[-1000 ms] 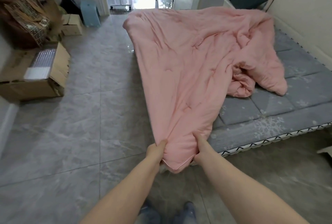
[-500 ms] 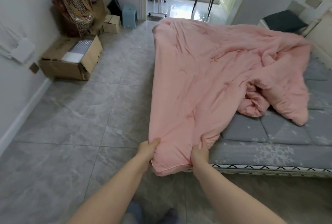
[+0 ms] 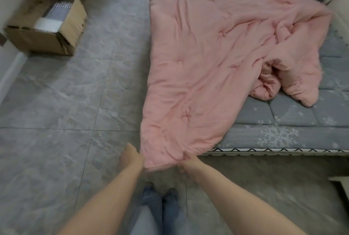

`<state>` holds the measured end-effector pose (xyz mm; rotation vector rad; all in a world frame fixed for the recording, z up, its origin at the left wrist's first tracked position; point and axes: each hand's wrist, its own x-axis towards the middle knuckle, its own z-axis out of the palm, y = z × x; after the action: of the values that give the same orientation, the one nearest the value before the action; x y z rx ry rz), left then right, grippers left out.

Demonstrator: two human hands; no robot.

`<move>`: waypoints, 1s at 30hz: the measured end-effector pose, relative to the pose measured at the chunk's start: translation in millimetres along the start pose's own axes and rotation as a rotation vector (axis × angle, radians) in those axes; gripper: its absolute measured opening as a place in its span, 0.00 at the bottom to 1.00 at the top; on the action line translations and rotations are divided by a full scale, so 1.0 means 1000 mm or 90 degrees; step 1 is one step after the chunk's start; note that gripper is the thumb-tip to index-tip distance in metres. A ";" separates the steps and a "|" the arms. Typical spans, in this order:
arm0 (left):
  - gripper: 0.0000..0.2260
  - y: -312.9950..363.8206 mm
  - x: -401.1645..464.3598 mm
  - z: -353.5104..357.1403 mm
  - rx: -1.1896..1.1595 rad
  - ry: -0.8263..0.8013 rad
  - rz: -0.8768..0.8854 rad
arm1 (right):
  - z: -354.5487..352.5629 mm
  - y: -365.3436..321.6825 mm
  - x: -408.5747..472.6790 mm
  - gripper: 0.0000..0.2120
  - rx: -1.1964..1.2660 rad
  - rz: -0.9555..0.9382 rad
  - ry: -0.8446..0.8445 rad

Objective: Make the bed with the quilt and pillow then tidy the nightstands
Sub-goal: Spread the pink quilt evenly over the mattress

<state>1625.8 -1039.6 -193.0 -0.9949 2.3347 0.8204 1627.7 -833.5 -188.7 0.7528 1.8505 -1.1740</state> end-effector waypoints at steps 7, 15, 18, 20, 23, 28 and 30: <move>0.04 0.009 0.013 0.011 0.086 -0.107 0.133 | -0.001 0.006 -0.011 0.11 0.194 0.101 -0.016; 0.03 0.084 0.006 -0.007 0.098 -0.138 0.258 | -0.054 -0.028 -0.044 0.11 0.332 0.056 0.066; 0.02 0.125 -0.011 -0.010 0.184 -0.129 0.367 | -0.091 -0.040 -0.057 0.13 0.379 -0.005 0.116; 0.05 0.158 -0.027 -0.009 0.285 -0.129 0.473 | -0.117 -0.043 -0.068 0.13 0.410 -0.038 0.142; 0.07 0.208 -0.057 -0.001 0.355 -0.109 0.567 | -0.155 -0.038 -0.080 0.12 0.454 -0.078 0.176; 0.09 0.285 -0.111 0.048 0.369 -0.116 0.637 | -0.234 -0.009 -0.093 0.12 0.530 -0.136 0.235; 0.07 0.308 -0.132 0.074 0.360 -0.133 0.656 | -0.271 0.007 -0.096 0.11 0.540 -0.149 0.244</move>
<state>1488.5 -754.4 -59.4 0.5629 2.5759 0.4698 1597.6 -587.9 -41.9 1.3141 1.7297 -2.1377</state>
